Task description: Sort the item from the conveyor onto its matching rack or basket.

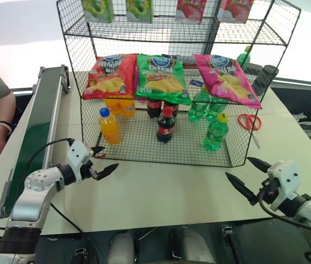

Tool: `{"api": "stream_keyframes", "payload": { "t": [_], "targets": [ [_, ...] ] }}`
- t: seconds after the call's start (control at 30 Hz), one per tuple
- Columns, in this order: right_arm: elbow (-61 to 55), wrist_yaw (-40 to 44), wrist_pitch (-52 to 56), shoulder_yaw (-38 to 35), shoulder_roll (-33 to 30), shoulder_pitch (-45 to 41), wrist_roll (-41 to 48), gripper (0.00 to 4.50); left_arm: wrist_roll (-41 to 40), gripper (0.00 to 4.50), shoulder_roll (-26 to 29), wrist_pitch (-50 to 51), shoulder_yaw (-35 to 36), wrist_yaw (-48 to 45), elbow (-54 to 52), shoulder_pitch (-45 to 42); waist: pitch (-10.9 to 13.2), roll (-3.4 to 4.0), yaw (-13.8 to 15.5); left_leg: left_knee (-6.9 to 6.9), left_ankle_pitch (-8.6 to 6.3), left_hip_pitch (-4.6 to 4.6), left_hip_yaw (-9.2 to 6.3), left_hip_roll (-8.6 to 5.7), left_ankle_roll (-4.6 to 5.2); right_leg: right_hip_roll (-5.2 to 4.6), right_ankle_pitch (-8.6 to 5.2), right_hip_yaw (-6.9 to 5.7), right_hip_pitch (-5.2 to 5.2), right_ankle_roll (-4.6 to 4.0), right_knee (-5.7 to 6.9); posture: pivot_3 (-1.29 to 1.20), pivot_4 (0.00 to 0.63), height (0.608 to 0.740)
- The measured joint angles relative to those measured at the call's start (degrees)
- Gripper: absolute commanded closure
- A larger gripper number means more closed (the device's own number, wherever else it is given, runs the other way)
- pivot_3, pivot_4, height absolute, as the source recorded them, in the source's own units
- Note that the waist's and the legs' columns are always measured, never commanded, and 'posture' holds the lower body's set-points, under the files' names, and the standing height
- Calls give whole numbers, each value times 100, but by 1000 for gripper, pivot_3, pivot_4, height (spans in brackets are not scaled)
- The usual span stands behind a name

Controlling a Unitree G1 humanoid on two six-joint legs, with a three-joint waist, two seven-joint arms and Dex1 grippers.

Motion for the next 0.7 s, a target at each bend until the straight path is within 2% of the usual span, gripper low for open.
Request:
{"api": "stream_keyframes", "payload": {
  "t": [0.7],
  "targets": [
    [194,68,-100,23,-1,-137,-105,38,-4,0,31,101,53,108,-105,39,0,0,-1,0,0,0,2,0,0,0,0,0,0,-1,-1,0,150,734]
  ]
}}
